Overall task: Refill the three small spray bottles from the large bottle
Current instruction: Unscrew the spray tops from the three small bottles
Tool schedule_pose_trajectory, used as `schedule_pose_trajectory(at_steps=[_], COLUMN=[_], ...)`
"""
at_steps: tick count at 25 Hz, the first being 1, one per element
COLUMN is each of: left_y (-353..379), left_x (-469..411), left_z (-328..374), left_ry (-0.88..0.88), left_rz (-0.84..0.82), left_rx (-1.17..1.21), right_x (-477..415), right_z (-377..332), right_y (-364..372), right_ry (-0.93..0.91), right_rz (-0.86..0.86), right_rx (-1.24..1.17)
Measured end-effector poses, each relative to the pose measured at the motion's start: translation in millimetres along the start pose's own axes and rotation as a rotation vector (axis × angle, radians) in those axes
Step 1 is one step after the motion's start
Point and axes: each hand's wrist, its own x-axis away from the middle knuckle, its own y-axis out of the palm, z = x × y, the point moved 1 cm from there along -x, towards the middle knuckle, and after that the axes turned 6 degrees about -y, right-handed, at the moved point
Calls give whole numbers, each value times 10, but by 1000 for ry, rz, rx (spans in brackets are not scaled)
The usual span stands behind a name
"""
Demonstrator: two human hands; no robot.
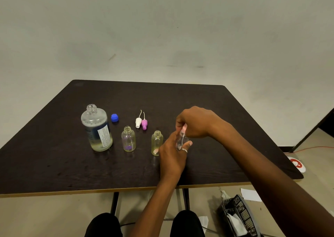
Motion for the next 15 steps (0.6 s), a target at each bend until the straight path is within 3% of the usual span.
schedule_pose_trajectory(at_steps=[6, 15], left_y=[-13, -28], left_x=[3, 23], left_z=[43, 49], left_ry=[-10, 33], left_rz=[-14, 14], left_rx=[-14, 0], right_x=[-28, 45], right_z=[-15, -123], right_y=[33, -326], right_ry=[160, 123], right_rz=[166, 46], right_rx=[177, 174])
